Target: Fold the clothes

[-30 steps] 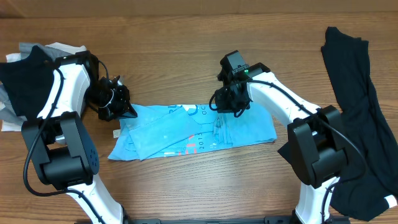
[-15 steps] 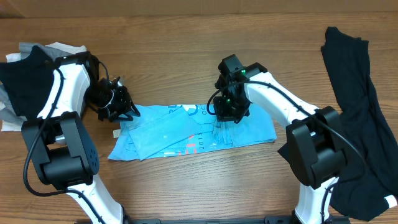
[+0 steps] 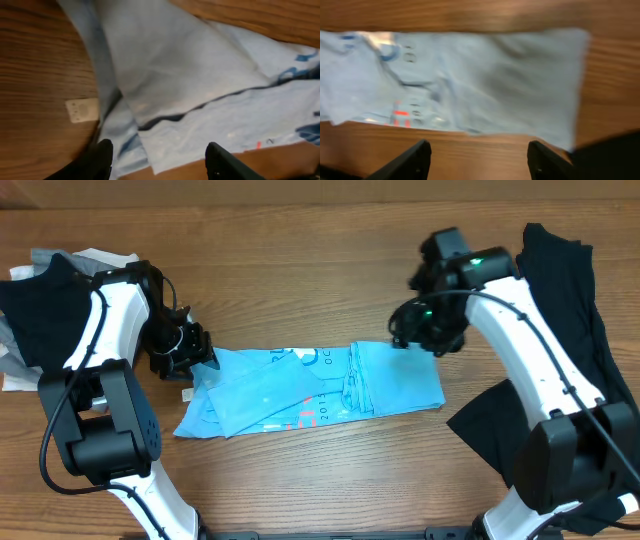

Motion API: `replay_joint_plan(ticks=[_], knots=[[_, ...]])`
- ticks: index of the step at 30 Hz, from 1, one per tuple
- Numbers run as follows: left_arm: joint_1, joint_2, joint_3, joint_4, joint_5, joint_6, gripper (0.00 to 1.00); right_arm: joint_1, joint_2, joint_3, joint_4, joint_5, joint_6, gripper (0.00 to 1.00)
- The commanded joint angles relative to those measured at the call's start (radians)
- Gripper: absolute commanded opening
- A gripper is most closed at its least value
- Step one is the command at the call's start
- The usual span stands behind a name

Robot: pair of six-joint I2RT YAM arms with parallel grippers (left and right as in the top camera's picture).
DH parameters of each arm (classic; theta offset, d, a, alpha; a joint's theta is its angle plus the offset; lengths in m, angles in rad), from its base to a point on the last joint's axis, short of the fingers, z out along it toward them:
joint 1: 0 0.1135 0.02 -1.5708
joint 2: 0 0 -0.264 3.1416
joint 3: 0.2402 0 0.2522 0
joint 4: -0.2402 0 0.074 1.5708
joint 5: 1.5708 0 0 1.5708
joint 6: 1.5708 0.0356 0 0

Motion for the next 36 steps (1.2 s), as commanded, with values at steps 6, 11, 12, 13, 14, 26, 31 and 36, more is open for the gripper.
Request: replay_joint_plan(ticks=[6, 11, 12, 13, 14, 26, 31, 36], knots=[[-0.007, -0.016, -0.121, 0.137, -0.124, 0.002, 0.67, -0.165, -0.005, 0.009, -0.066, 0.065, 0.036, 0.69], [-0.007, -0.016, -0.216, 0.236, -0.119, 0.001, 0.67, -0.200, -0.005, 0.009, -0.071, 0.066, 0.037, 0.70], [-0.007, -0.016, -0.235, 0.254, -0.119, 0.001, 0.68, -0.200, -0.005, 0.009, -0.073, 0.066, 0.036, 0.71], [-0.007, -0.016, -0.247, 0.268, -0.115, 0.001, 0.68, -0.199, -0.005, 0.009, -0.074, 0.066, 0.037, 0.71], [-0.007, -0.016, -0.262, 0.283, -0.106, 0.000, 0.68, -0.199, -0.005, 0.009, -0.073, 0.065, 0.037, 0.71], [-0.029, -0.016, -0.320, 0.329, 0.020, 0.001, 0.13, -0.199, -0.005, 0.009, -0.071, 0.066, 0.039, 0.73], [-0.019, -0.016, -0.304, 0.309, 0.019, 0.000, 0.04, -0.199, -0.005, 0.009, -0.065, 0.100, 0.040, 0.73], [0.034, -0.017, -0.187, 0.222, 0.010, -0.014, 0.04, -0.200, -0.005, 0.009, -0.050, 0.137, 0.040, 0.76]])
